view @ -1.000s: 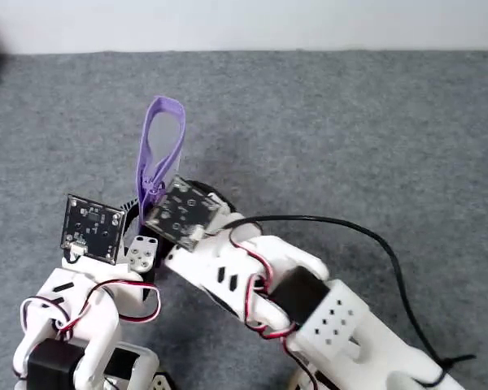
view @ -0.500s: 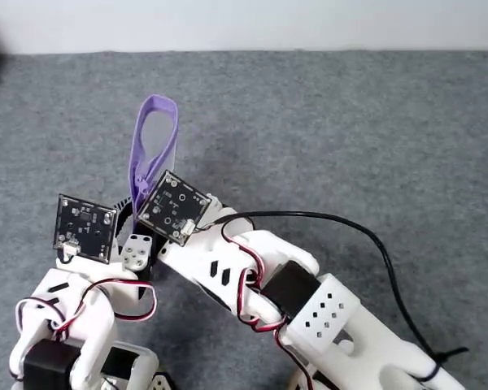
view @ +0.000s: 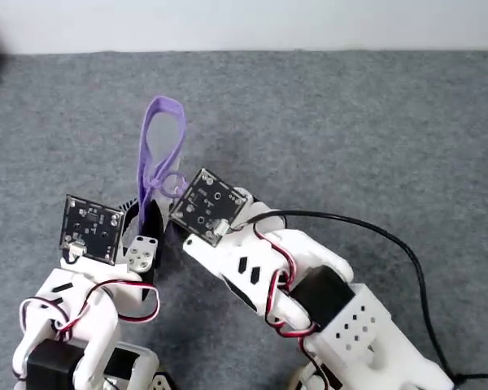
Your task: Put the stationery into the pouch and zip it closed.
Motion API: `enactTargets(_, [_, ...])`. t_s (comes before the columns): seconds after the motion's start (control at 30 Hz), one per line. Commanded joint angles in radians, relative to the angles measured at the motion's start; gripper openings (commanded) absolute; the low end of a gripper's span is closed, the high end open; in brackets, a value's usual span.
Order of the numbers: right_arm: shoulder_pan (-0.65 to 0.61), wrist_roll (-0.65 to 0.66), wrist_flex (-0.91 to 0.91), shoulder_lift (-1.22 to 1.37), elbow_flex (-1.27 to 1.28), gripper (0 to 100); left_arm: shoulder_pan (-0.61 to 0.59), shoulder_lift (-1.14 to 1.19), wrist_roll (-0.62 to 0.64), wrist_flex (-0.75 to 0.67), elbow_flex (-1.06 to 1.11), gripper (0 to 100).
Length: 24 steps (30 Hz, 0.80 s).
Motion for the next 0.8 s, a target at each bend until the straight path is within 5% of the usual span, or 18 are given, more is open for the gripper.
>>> enactTargets(0.0, [-0.015,0.048,0.061,-0.038,-0.06,0.8,-0.002,-0.003,-0.006,-0.018,-0.007,15])
enactTargets(0.53, [-0.051,0.052,0.122,-0.082,-0.06,0.8,-0.002,-0.003,-0.006,-0.025,-0.007,15])
enactTargets(0.77, [0.025,0.052,0.056,-0.068,-0.057,0.8,0.003,-0.003,-0.041,-0.02,-0.008,2])
